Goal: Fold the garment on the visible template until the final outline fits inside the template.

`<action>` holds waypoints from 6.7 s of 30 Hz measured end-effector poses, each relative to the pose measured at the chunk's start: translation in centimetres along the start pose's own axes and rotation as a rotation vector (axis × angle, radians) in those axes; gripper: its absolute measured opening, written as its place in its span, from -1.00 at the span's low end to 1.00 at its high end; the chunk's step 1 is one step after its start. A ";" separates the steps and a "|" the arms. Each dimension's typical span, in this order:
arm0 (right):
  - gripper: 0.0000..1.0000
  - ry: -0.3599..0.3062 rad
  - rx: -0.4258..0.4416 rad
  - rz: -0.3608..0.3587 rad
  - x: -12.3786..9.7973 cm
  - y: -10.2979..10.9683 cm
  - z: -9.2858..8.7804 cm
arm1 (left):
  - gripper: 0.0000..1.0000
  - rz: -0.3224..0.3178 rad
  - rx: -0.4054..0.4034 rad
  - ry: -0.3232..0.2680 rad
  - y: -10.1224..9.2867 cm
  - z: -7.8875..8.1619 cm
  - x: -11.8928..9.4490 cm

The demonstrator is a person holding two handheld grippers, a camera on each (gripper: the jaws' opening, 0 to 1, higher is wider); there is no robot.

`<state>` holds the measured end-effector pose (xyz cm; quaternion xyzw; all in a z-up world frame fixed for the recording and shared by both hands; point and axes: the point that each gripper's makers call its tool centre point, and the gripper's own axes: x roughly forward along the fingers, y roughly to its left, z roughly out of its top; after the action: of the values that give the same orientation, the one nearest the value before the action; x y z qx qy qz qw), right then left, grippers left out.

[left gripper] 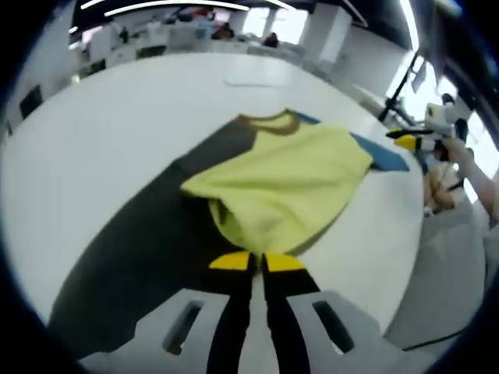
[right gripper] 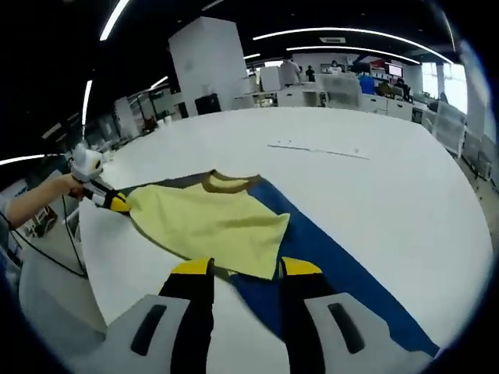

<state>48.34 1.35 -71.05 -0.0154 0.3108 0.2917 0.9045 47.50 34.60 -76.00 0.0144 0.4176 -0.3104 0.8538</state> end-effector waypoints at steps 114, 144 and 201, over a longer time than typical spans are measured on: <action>-0.97 0.063 0.099 -0.050 2.1 -1.2 -3.0 | -1.00 0.025 -0.086 -0.061 -0.6 0.3 -1.9; -0.97 0.073 0.093 -0.017 -0.4 0.8 -5.3 | -1.00 0.003 -0.130 -0.059 -2.5 -2.9 -3.1; -0.97 0.142 0.101 0.037 -5.4 5.1 -11.1 | -1.00 -0.019 -0.055 0.011 -6.5 -9.2 -6.0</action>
<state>36.03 0.40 -76.11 0.0151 0.3887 0.2904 0.8743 34.69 35.06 -76.11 -0.0115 0.4308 -0.3067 0.8487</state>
